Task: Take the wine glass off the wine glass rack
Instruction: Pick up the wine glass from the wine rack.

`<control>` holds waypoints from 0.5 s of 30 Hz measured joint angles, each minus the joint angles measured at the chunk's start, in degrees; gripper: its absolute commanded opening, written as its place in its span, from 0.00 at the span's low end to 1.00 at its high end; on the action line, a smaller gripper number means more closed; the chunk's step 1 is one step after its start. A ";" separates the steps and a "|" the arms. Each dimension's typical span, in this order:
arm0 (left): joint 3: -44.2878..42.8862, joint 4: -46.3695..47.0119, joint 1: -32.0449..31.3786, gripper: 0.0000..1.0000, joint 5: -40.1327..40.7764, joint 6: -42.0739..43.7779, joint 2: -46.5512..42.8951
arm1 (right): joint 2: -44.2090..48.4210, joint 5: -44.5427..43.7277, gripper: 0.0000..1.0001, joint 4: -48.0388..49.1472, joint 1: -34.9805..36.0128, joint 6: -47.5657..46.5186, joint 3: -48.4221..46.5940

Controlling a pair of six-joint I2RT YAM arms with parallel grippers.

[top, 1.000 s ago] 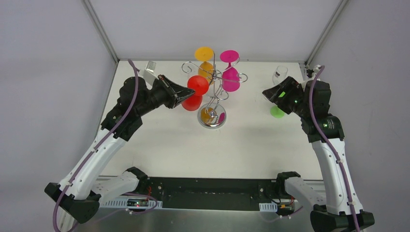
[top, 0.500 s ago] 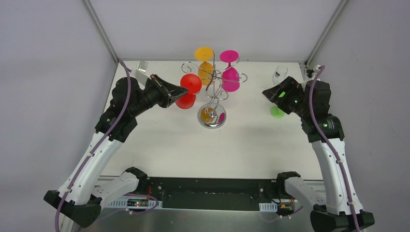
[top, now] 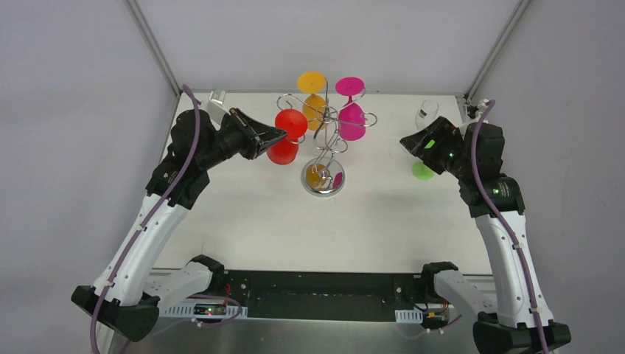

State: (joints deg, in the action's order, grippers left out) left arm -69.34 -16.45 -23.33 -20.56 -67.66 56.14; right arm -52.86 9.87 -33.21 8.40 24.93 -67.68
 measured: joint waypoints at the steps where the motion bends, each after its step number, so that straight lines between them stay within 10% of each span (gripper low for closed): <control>1: -0.42 0.00 0.20 0.00 -0.20 -0.35 0.61 | 0.00 0.00 0.67 0.00 0.00 0.00 0.02; 15: -2.23 0.76 0.20 0.00 -1.95 -5.01 5.22 | 0.07 -0.17 0.67 0.02 0.00 -0.04 0.90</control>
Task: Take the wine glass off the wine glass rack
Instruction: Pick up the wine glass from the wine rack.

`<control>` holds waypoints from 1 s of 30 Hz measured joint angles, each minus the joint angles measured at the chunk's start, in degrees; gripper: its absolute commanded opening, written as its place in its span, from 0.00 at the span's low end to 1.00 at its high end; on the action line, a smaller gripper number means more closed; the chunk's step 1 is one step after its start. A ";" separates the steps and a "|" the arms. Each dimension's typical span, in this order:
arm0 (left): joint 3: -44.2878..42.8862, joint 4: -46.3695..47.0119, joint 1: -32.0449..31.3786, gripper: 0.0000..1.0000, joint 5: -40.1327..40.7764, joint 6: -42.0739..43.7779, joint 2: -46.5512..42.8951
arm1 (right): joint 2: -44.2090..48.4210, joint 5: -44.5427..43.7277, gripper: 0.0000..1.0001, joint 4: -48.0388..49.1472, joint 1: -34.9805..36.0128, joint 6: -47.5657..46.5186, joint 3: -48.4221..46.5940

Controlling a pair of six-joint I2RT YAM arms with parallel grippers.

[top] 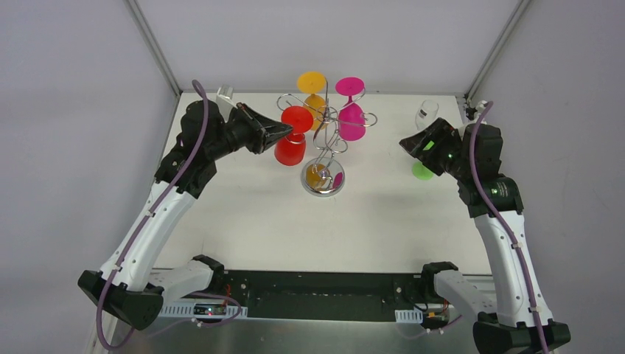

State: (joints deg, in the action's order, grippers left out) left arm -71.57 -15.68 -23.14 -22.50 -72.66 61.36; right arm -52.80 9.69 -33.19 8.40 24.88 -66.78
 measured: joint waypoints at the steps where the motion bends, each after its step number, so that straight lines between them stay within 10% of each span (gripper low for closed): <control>1: -0.26 0.02 0.00 0.00 -0.04 -0.26 0.24 | 0.00 0.00 0.67 0.00 0.00 0.00 0.00; 30: -3.82 0.68 -1.31 0.00 -2.91 -3.19 5.44 | 0.13 0.31 0.73 0.42 0.00 0.00 0.92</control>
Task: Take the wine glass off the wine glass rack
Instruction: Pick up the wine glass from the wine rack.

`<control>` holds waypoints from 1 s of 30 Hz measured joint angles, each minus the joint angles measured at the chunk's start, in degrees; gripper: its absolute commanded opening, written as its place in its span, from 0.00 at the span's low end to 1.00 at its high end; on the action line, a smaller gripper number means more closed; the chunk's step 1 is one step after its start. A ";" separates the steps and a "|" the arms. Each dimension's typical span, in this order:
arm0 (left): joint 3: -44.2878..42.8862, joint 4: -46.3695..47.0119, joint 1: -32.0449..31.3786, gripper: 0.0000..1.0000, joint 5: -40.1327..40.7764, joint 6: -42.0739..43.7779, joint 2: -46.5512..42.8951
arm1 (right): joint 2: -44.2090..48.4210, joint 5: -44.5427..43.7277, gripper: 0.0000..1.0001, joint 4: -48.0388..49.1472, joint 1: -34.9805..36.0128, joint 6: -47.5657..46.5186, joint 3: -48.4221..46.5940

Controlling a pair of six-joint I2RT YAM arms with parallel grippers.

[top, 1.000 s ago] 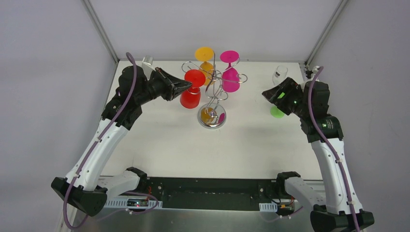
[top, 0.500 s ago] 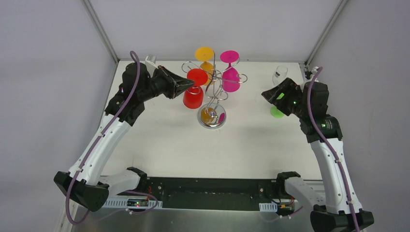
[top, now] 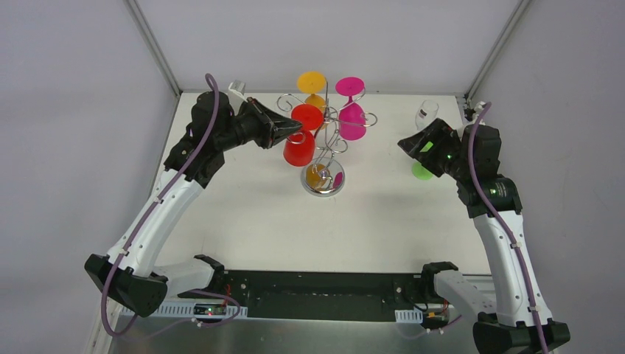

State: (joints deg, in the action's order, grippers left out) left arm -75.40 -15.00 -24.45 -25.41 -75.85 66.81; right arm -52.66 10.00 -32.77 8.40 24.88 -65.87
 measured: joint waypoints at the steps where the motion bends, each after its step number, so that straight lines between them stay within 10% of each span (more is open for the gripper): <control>1: 0.00 0.07 0.00 0.00 -0.09 0.00 0.02 | -0.02 0.11 0.73 0.00 0.00 0.00 0.00; 30: 2.10 -0.46 -2.23 0.00 -5.77 -0.11 -5.68 | -0.09 4.63 0.74 -0.17 0.00 1.44 -0.04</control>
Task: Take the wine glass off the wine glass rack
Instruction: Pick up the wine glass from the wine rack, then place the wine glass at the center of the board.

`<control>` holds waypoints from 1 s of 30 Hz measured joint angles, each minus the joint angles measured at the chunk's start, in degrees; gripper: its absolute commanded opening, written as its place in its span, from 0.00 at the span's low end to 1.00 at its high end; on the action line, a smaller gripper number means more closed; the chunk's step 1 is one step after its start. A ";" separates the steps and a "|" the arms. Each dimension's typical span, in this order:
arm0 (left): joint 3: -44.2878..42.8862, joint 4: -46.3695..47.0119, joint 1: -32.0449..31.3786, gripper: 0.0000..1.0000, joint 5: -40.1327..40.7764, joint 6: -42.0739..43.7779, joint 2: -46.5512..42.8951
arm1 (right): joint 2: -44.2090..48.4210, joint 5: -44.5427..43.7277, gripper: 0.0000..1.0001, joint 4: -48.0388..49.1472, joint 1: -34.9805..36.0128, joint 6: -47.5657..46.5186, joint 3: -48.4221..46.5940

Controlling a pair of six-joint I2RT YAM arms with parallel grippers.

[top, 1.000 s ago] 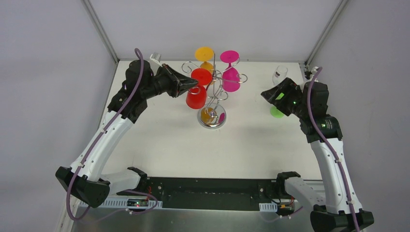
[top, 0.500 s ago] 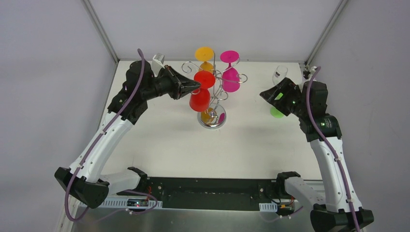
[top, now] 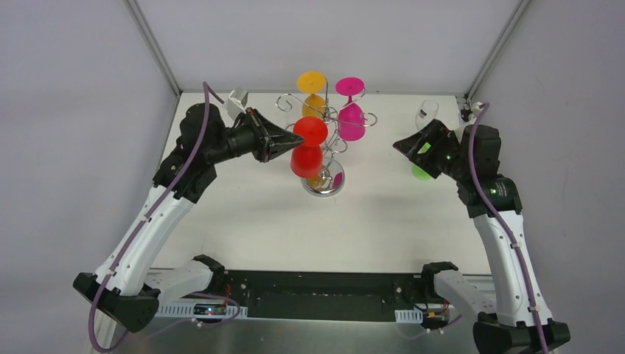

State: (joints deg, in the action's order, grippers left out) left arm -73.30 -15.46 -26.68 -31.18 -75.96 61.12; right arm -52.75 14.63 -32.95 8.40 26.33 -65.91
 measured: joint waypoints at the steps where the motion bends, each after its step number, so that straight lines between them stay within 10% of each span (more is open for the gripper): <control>1: 0.33 -0.02 0.00 0.00 -0.17 0.04 -0.59 | 0.04 0.24 0.75 -0.22 0.00 0.11 -0.07; 16: 4.52 0.07 0.02 0.00 -6.64 3.43 -5.22 | 2.51 13.25 0.91 -0.24 0.00 6.60 -0.83; 30: 11.54 -0.24 0.02 0.00 -12.37 12.81 -12.41 | 9.60 25.07 0.82 5.33 0.24 17.25 8.33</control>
State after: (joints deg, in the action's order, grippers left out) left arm -61.76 -15.70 -26.65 -43.55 -63.16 48.71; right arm -43.16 39.70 -27.62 8.64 43.57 -57.58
